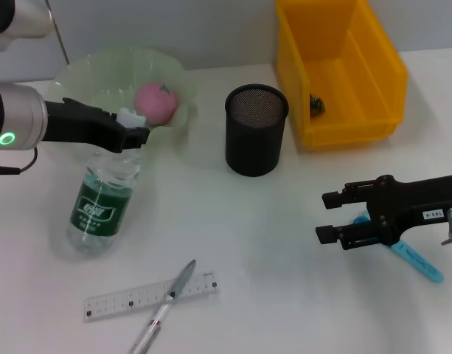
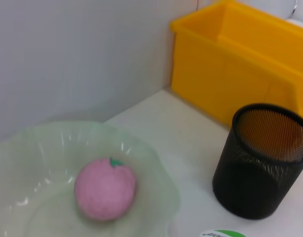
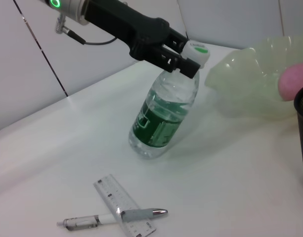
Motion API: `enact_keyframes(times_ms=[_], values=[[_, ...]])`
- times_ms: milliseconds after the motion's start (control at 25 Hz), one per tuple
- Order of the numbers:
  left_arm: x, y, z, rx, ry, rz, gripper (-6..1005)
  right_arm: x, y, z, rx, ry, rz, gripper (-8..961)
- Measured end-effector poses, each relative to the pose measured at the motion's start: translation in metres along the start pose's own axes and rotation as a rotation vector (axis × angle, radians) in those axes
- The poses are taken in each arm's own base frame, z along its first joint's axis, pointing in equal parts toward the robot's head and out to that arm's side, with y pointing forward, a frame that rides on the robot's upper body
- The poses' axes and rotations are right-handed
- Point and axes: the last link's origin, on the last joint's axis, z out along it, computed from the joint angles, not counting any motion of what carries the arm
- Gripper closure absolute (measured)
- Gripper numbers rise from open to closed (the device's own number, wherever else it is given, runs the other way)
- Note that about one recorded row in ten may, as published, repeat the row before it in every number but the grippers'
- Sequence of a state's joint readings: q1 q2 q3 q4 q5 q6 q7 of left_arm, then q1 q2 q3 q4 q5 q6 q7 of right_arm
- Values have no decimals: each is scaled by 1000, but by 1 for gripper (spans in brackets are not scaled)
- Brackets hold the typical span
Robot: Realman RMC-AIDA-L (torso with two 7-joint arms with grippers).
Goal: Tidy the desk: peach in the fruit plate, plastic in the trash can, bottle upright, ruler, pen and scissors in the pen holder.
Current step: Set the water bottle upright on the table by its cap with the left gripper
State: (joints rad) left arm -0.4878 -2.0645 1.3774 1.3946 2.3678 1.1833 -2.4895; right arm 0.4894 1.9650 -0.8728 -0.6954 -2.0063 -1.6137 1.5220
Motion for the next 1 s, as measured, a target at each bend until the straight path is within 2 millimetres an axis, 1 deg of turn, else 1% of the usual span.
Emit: enact_keyframes(times_ms=[160, 1000], values=[[2, 1, -5, 7, 17, 7, 557, 0, 0, 0, 0, 0, 0, 199], [0, -1, -23, 11, 80, -11, 558, 1, 0, 0, 1, 3, 1, 199]])
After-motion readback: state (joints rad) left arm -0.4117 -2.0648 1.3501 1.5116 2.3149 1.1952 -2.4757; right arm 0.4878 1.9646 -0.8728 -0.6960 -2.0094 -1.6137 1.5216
